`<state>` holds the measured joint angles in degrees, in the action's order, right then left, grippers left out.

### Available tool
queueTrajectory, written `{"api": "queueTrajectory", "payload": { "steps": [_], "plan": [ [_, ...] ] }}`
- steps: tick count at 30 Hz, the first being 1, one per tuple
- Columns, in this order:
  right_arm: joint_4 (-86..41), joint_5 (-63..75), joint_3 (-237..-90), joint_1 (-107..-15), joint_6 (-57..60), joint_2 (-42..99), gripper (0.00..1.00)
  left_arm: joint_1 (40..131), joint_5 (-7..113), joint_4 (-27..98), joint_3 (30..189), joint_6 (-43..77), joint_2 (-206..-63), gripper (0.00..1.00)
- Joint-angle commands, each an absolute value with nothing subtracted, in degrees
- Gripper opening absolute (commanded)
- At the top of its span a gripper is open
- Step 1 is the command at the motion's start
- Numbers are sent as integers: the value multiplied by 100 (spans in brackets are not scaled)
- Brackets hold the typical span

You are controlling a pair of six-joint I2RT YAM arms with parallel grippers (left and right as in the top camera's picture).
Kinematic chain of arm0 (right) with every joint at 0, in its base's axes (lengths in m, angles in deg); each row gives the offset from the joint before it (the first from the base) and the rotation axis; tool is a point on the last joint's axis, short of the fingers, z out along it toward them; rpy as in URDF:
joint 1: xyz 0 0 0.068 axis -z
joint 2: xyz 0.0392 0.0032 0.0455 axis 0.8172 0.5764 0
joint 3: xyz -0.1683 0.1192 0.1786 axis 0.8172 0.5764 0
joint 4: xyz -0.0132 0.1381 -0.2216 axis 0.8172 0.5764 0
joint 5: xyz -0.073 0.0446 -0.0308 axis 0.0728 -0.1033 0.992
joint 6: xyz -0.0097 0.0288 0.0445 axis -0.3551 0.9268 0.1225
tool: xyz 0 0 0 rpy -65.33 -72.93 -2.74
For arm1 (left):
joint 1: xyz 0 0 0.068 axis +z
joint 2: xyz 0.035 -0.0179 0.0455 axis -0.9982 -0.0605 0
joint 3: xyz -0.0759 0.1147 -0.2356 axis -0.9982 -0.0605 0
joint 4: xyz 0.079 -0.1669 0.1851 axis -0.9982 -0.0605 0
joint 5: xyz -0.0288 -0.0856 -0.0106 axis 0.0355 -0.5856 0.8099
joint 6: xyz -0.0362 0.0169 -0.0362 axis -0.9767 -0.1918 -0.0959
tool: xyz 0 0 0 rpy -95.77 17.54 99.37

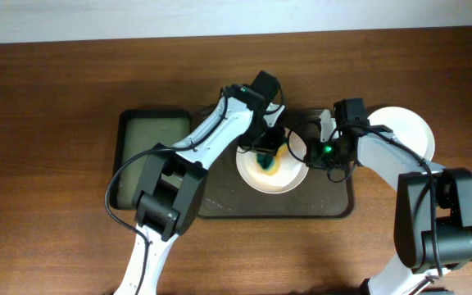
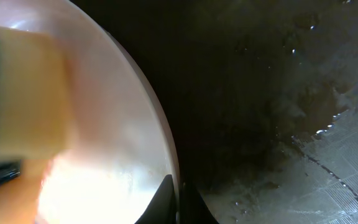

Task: Clean dirty plates on tray and stack at the side
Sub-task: 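Scrub inside the tilted pink-tinged bowl with the sponge in the left gripper, then return the sponge to the black tray, release it, retract left arm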

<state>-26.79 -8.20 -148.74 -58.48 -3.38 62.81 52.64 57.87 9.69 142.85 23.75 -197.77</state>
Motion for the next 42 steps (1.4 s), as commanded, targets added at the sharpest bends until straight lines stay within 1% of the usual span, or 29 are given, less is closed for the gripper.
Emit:
{"api": "queueTrajectory", "payload": {
  "steps": [1,4,6,9,15,20,24,30,33,38,42],
  "plan": [
    [-2692,-969,-14839,-5892,-366,6350,4,5415,6517,410,15026,2364,-19740,0],
    [-2694,-971,-14839,-5892,-366,6350,4,5435,7348,-38,15070,2362,-19744,0],
    [-2696,-969,-14839,-5892,-368,6350,4,5393,7617,-124,14926,2362,-19749,0],
    [-2694,-971,-14839,-5892,-366,6350,4,5275,7739,40,14657,2362,-19766,0],
    [-2692,-973,-14839,-5892,-366,6350,4,4871,7654,812,13840,2080,-19771,0],
    [-2689,-991,-14839,-5890,-366,6350,4,4576,7630,801,13496,1966,-19771,0],
    [-2694,-993,-14839,-5892,-366,6350,4,4528,7116,696,13490,1971,-19762,0],
    [-2692,-991,-14839,-5892,-322,6350,4,4606,5521,773,13684,1971,-19740,0],
    [-2692,-991,-14839,-5892,-322,6350,4,4750,5363,683,13975,1973,-19622,0],
    [-2689,-993,-14839,-5892,-322,6350,4,5356,6222,504,14272,1971,-18868,0],
    [-2689,-991,-14839,-5892,-324,6350,4,6106,7630,-165,14285,1971,-18149,0]
  ]
}}
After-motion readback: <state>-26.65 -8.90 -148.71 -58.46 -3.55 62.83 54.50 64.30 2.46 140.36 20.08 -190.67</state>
